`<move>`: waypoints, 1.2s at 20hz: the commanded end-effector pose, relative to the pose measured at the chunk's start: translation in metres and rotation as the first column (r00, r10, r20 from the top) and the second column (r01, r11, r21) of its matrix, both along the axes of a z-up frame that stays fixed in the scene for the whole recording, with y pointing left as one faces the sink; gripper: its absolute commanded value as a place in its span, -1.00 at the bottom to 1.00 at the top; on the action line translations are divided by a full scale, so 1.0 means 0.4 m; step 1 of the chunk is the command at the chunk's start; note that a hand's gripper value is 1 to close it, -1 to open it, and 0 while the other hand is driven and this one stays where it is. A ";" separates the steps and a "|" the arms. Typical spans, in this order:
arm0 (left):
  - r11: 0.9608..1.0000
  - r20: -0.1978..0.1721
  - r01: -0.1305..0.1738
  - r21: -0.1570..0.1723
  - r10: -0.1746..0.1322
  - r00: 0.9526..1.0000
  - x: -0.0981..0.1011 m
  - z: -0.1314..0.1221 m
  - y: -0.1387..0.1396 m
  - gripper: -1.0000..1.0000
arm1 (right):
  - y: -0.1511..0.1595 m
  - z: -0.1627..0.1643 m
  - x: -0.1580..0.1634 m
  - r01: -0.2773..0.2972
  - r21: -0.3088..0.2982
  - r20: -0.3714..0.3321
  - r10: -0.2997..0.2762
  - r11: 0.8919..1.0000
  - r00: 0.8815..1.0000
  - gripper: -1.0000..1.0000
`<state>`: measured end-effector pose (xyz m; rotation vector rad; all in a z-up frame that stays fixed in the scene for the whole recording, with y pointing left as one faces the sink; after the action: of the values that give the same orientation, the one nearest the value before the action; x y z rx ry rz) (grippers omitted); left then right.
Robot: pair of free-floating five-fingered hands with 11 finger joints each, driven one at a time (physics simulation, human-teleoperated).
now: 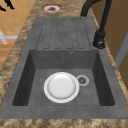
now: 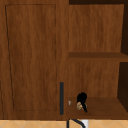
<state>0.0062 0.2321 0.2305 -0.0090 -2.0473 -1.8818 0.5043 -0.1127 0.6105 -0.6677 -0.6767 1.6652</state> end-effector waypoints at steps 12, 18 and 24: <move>1.000 0.000 0.000 0.000 0.000 1.000 0.000 0.000 0.000 0.00 | 0.058 -0.013 -0.005 0.038 -0.072 0.246 -0.019 0.997 0.969 1.00; 1.000 0.000 0.000 0.000 0.000 1.000 0.000 0.000 0.000 0.00 | -0.004 0.053 -0.019 0.028 0.028 0.303 -0.035 0.999 0.952 1.00; 1.000 0.000 0.000 0.000 0.000 1.000 0.000 0.000 0.000 0.00 | -0.056 0.142 -0.098 0.015 0.092 0.288 -0.041 0.996 0.957 1.00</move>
<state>0.0062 0.2321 0.2305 -0.0090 -2.0473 -1.8818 0.4773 -0.1218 0.6508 -0.9043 -0.9182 1.5429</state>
